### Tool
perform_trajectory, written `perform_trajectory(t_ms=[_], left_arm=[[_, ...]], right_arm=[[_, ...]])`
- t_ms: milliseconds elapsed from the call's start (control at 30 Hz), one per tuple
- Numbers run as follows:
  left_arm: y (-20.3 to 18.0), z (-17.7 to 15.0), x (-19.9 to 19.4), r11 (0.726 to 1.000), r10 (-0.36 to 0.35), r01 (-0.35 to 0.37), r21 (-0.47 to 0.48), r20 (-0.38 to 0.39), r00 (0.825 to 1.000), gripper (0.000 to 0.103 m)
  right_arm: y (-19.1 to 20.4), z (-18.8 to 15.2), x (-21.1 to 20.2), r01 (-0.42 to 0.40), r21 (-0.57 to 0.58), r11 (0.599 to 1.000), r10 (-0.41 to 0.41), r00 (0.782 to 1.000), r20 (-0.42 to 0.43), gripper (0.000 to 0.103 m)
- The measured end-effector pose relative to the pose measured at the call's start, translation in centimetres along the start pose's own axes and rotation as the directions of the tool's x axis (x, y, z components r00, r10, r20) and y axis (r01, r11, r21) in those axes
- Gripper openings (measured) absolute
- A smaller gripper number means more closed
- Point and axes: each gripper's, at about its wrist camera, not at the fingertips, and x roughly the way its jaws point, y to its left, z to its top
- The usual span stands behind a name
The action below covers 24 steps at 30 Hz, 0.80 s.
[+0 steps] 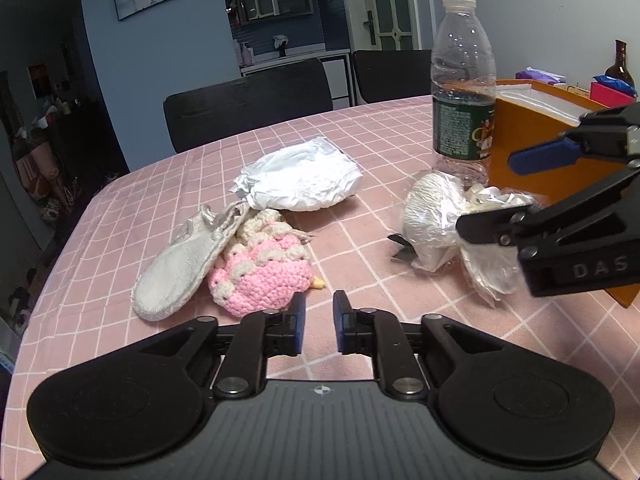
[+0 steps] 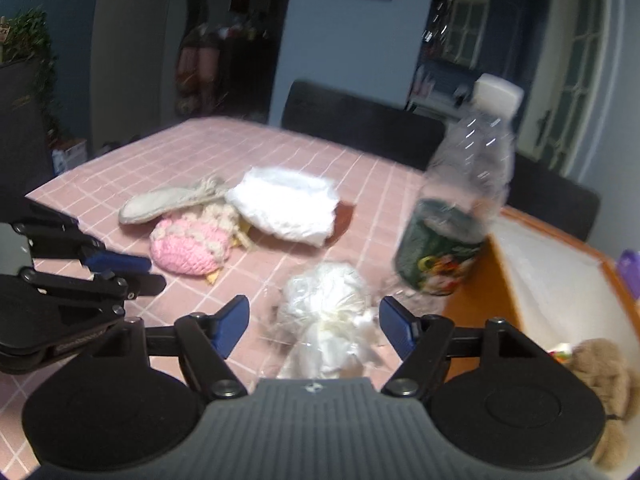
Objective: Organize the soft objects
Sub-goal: 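Grasp the white wrapped bundle with the right tool while the left tool approaches the pink pouch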
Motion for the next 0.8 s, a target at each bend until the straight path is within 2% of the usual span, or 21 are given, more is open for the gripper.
perform_trajectory(t_ms=[67, 100, 167, 333, 500, 600, 800], left_arm=[[0.5, 0.2, 0.1, 1.0, 0.009, -0.009, -0.001, 0.002, 1.0, 0.03], [0.7, 0.3, 0.1, 1.0, 0.013, -0.013, 0.0, 0.001, 1.0, 0.033], [0.9, 0.4, 0.5, 1.0, 0.018, -0.018, 0.013, -0.005, 1.0, 0.051], [1.1, 0.3, 2.1, 0.997, 0.057, -0.056, 0.059, -0.018, 0.998, 0.067], [0.6, 0.8, 3.6, 0.991, 0.061, -0.061, 0.121, 0.004, 0.998, 0.073], [0.2, 1.1, 5.3, 0.982, 0.113, -0.11, 0.156, -0.009, 0.994, 0.073], [0.3, 1.2, 7.5, 0.978, 0.147, -0.141, 0.154, -0.023, 0.989, 0.073]], right_arm=[[-0.5, 0.1, 1.2, -0.034, 0.031, 0.999, 0.035, 0.999, -0.037, 0.068], [-0.7, 0.1, 1.8, -0.048, 0.04, 0.998, 0.05, 0.997, -0.058, 0.063], [-0.8, 0.0, 2.6, -0.055, 0.044, 0.997, 0.059, 0.995, -0.086, 0.062], [-0.8, 0.1, 3.7, -0.047, 0.037, 0.998, 0.051, 0.992, -0.113, 0.06], [-1.3, 0.6, 4.5, -0.036, 0.061, 0.997, 0.043, 0.992, -0.122, 0.06], [-1.4, 0.4, 4.7, -0.031, 0.066, 0.997, 0.039, 0.991, -0.127, 0.059], [-1.8, -0.1, 4.9, -0.028, 0.089, 0.996, 0.04, 0.99, -0.137, 0.059]])
